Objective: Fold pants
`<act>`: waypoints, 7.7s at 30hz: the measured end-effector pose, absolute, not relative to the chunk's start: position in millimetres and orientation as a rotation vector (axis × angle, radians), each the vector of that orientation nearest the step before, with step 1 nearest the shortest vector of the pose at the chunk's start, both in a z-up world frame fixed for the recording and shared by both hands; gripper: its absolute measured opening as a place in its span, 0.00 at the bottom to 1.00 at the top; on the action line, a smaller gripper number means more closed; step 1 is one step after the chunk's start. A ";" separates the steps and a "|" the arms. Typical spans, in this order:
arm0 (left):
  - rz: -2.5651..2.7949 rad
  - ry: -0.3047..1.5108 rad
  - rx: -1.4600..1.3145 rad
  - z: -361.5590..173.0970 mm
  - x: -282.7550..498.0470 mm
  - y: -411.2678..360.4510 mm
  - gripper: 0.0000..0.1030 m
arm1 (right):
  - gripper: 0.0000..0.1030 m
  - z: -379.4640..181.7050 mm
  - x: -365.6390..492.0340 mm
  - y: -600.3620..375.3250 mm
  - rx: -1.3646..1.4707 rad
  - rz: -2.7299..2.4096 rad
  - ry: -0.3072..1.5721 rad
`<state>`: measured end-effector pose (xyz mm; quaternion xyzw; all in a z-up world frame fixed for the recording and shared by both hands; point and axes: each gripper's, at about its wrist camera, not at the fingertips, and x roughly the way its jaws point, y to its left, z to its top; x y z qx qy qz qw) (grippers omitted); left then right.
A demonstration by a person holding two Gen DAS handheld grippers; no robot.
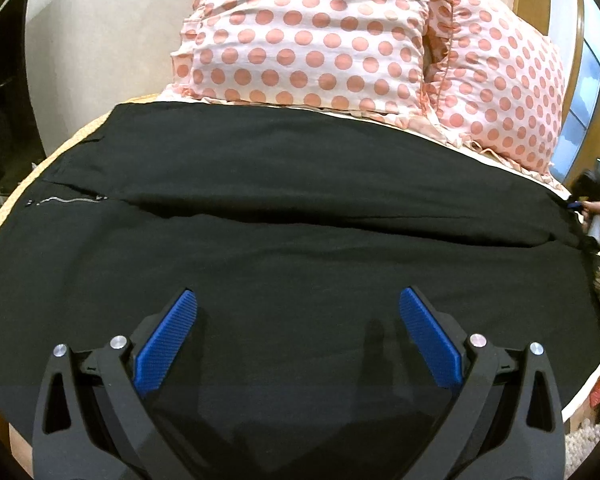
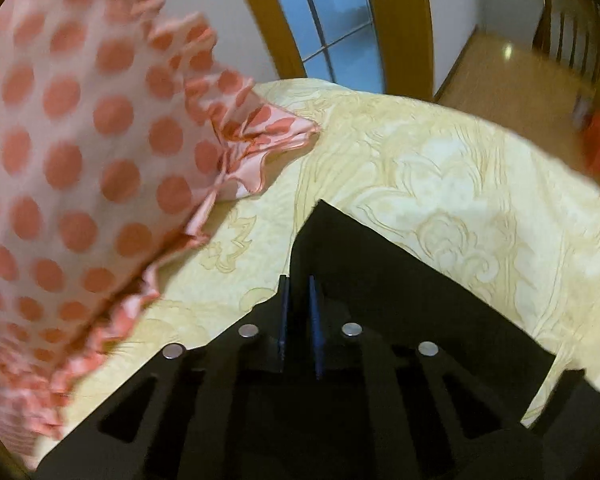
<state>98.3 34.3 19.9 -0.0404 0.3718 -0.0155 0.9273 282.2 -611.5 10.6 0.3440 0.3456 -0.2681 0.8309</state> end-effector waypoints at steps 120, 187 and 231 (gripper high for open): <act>0.111 0.657 -0.380 106.9 94.4 94.9 0.06 | 0.03 8.9 -46.0 -611.4 0.999 -0.244 0.284; 0.361 0.640 -0.723 47.1 -16.9 256.2 0.06 | 0.03 3.9 -61.1 -616.2 0.972 -0.287 0.298; 0.128 0.714 -0.365 34.7 42.5 144.2 0.72 | 0.41 -39.9 -64.1 -569.8 0.756 -0.170 0.345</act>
